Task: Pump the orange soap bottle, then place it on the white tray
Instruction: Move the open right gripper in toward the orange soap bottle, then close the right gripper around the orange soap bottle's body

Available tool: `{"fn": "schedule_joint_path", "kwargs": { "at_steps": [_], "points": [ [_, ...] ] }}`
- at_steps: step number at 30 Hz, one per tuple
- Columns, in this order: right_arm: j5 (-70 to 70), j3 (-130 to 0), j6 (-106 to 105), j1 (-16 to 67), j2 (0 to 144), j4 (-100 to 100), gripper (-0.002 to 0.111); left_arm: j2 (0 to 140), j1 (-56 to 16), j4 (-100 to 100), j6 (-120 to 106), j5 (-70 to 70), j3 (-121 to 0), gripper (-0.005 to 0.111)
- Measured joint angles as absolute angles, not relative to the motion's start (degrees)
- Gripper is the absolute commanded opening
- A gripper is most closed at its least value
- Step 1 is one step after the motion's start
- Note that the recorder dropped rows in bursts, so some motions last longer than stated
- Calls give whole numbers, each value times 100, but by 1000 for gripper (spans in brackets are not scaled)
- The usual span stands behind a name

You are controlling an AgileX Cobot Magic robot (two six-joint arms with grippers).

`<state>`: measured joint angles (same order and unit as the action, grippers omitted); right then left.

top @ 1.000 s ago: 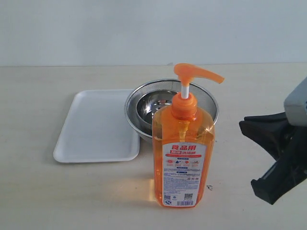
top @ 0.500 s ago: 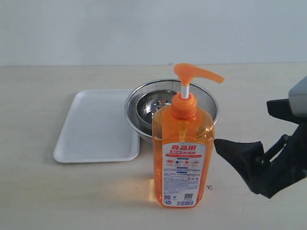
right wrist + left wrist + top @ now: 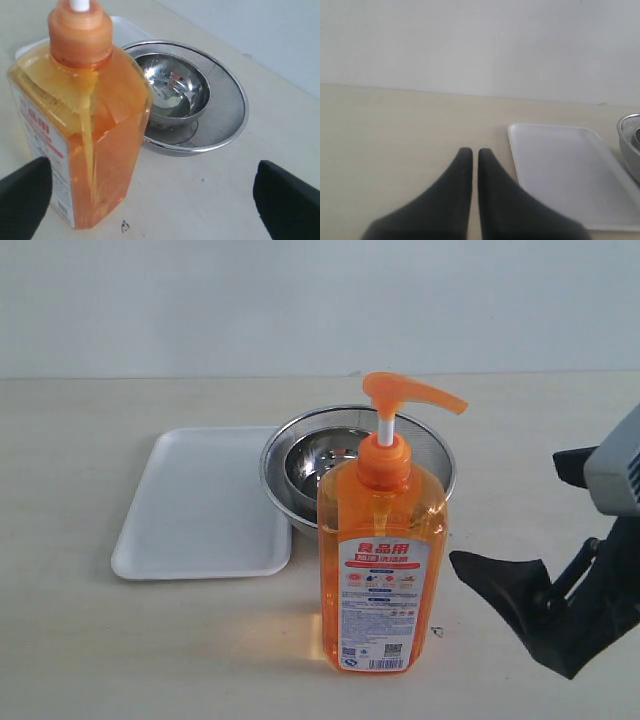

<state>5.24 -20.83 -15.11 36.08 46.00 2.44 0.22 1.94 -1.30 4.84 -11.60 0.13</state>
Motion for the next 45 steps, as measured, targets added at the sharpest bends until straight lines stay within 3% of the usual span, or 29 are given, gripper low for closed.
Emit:
{"fn": "schedule_joint_path", "kwargs": {
  "at_steps": [5, 19, 30, 37, 45],
  "points": [
    [95, -2083, -1714, 4363, 4838, 244, 104, 22, 194, -130, 484, -1160, 13, 5],
    [-1383, -2174, -2280, 4448, 6630, 244, 104, 22, 132, -130, 484, -1160, 13, 5],
    [-1386, -2664, -2420, 4452, 7107, 221, 104, 22, 132, -130, 484, -1160, 13, 5],
    [-667, -2664, -2339, 4461, 7124, 221, 104, 22, 132, -130, 484, -1160, 13, 5],
    [-998, -2664, -2309, 5015, 7078, 207, 104, 22, 132, -130, 484, -1160, 13, 5]
  ]
}}
